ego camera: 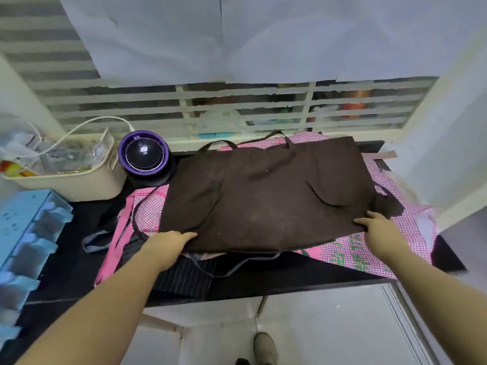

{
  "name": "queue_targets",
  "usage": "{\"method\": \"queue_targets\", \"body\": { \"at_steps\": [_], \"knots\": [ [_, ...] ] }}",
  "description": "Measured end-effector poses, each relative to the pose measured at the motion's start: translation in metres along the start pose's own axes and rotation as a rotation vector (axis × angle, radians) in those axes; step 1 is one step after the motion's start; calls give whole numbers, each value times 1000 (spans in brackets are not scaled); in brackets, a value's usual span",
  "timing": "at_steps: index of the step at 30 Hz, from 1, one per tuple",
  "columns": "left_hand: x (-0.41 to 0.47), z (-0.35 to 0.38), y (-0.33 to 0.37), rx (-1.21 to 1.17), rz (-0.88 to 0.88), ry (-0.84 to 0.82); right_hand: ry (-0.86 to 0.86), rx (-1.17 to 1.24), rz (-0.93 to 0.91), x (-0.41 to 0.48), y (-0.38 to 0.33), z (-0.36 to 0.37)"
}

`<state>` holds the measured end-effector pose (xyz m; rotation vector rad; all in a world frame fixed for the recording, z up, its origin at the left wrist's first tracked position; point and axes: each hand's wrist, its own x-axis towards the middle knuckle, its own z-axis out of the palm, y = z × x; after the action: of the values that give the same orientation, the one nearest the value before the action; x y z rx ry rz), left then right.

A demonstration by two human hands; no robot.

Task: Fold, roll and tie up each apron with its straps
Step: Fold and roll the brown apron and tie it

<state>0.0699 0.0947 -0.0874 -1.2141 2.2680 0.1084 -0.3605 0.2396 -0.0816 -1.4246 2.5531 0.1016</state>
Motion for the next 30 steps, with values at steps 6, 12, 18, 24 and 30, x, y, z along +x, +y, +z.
{"method": "queue_targets", "body": {
  "at_steps": [6, 12, 18, 24, 30],
  "knots": [
    [4, -41, 4, 13, -31, -508, -336, -292, 247, -2, -1, -24],
    [18, -83, -13, 11, -71, -647, -413, -553, 137, 27, -12, -57],
    [43, -116, -53, -180, -238, -233, -70, -434, 79, 76, -25, -87],
    [87, -114, -61, -301, -351, -141, -78, -411, 34, 137, -40, -83],
    [123, -98, -73, -396, -386, -153, -74, -454, -31, 185, -55, -67]
  ]
}}
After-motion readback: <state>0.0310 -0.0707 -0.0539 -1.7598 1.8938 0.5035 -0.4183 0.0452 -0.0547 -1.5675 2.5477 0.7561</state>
